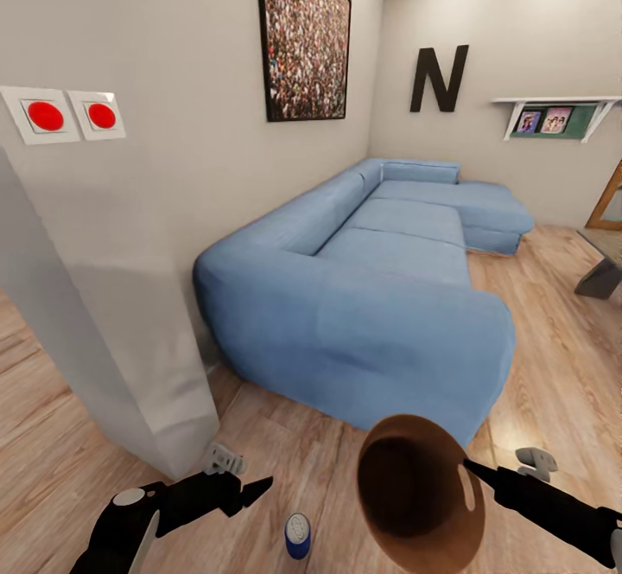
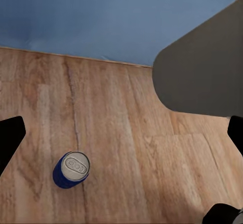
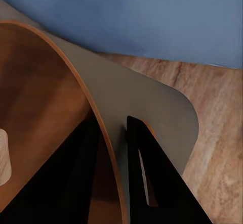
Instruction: Put the three can of soda from the living room inside the tash can in the kitchen.
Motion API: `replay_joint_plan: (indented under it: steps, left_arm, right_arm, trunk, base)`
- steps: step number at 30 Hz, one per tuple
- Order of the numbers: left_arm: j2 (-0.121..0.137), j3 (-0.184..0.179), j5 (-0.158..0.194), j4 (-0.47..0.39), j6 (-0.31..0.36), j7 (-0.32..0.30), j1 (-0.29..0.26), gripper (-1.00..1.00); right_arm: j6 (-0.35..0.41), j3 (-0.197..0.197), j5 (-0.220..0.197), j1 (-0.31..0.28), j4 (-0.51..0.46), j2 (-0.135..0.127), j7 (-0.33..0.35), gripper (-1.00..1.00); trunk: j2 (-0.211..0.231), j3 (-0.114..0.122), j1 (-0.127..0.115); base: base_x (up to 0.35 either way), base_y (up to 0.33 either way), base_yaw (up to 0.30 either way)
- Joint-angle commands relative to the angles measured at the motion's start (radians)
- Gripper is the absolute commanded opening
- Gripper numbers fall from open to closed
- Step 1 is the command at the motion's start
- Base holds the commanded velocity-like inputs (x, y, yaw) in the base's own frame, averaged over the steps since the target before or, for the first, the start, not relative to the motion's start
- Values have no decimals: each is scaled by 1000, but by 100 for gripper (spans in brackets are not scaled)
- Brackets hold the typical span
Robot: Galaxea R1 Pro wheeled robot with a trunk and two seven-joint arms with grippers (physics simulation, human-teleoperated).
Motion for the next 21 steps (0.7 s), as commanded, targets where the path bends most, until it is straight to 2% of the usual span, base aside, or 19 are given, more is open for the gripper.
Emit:
replay_joint_plan:
  steps: [1, 3, 6, 8, 14, 18, 21]
  left_arm:
    - [0, 0, -1, 0, 4, 0, 0, 100]
    - [1, 0, -14, 0, 10, 0, 0, 100]
    - [-6, 0, -83, 14, 25, -1, 0, 100]
    - [-9, -1, -110, 41, 42, -1, 0, 100]
    - [-3, -2, -120, 65, 77, -33, 0, 100]
    - [-2, 2, -123, 150, 73, -81, 0, 100]
    - [-5, -1, -126, 193, 66, -90, 0, 100]
  right_arm:
    - [13, 0, -29, 0, -1, -1, 2, -100]
    - [13, 0, -29, 0, -1, -3, 2, -100]
    - [13, 0, -27, 0, -1, -5, 2, -100]
    - [13, 0, -28, 0, -1, -6, 2, -100]
    - [12, -2, -27, 0, -2, -10, 2, -100]
    - [11, -3, -27, 0, -2, -14, 2, -100]
    - [11, -3, -27, 0, -2, -15, 2, -100]
  trunk:
    - [0, 0, 0]
    - [0, 0, 0]
    - [0, 0, 0]
    - [0, 0, 0]
    - [0, 0, 0]
    - [0, 0, 0]
    - [0, 0, 0]
  base:
    - [0, 0, -11]
    - [0, 0, -5]
    - [0, 0, -1]
    - [0, 0, 0]
    - [0, 0, 0]
    - [0, 0, 0]
    - [0, 0, 0]
